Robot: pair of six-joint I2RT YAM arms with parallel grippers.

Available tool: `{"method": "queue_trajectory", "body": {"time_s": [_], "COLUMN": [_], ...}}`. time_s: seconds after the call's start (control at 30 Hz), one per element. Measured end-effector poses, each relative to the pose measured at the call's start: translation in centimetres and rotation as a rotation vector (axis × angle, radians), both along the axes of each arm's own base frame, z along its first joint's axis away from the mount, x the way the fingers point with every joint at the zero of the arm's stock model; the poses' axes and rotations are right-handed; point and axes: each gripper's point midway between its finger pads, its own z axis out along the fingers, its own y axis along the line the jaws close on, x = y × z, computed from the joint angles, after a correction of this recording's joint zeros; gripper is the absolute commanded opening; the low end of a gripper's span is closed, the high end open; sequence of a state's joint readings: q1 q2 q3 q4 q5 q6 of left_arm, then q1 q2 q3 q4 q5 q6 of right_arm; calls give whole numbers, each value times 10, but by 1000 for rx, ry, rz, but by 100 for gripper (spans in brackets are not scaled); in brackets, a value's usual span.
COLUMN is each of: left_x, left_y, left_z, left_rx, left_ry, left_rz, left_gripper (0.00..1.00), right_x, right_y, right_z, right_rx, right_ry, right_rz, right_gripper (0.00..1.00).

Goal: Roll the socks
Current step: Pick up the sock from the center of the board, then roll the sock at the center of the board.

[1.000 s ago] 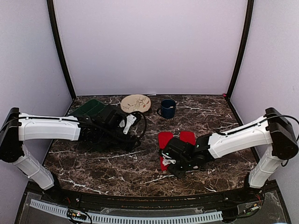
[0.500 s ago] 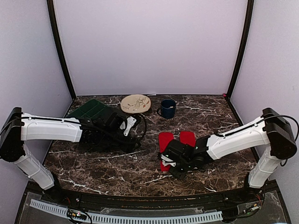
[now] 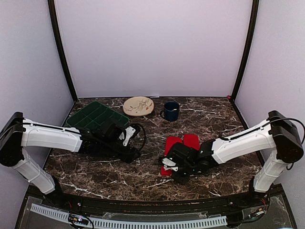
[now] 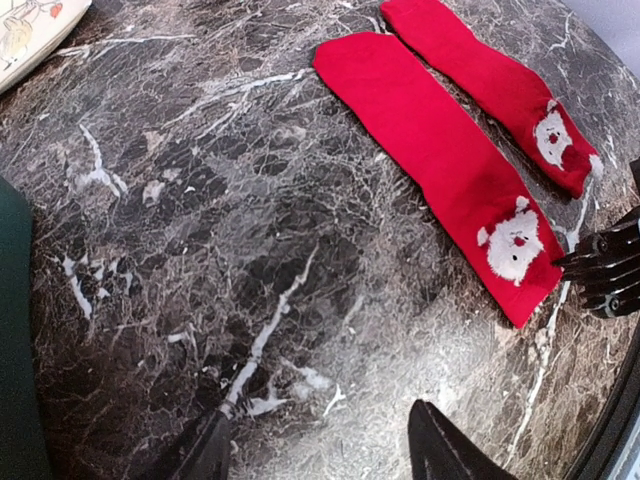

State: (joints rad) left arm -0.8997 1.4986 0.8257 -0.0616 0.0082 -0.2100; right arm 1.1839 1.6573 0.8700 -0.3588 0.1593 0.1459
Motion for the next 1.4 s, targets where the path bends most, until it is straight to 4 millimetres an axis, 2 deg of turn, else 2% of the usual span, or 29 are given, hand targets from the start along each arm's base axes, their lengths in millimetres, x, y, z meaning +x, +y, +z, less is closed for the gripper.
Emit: {"method": "queue_trajectory", "body": {"time_s": [0.23,0.47,0.63,0.87,0.97,1.13,1.27,1.4], "left_x": [-13,-39,-59,-75,-78,-83,-85,-84], "left_y": [-1,-12,-23,-36,-42,-54,-61,-65], "left_z": [0,3,1,-6,-13,-13,-11,-18], "left_rx": [-71,-137,-166,-149,-119,-90,-69,-30], "left_ry": [-1,-33,-50,-69,-78,-121,-164,-198], "left_rz": [-40,-151,-248,-363,-409,-483,-526,-561], "left_gripper": [75,78,78,81,82,82,79,75], "right_x": [-8,5,9,-1,-1,5,6,6], "right_y": [26,43,48,48,48,46,46,46], "right_z": [8,26,26,20,23,29,34,39], "right_rx": [58,157,201,216,239,283,315,345], "right_ry": [123,259,375,507,544,602,646,686], "right_rz": [29,-23,-52,-56,-58,-81,-84,-77], "right_gripper": [0,0,0,0,0,0,0,0]}}
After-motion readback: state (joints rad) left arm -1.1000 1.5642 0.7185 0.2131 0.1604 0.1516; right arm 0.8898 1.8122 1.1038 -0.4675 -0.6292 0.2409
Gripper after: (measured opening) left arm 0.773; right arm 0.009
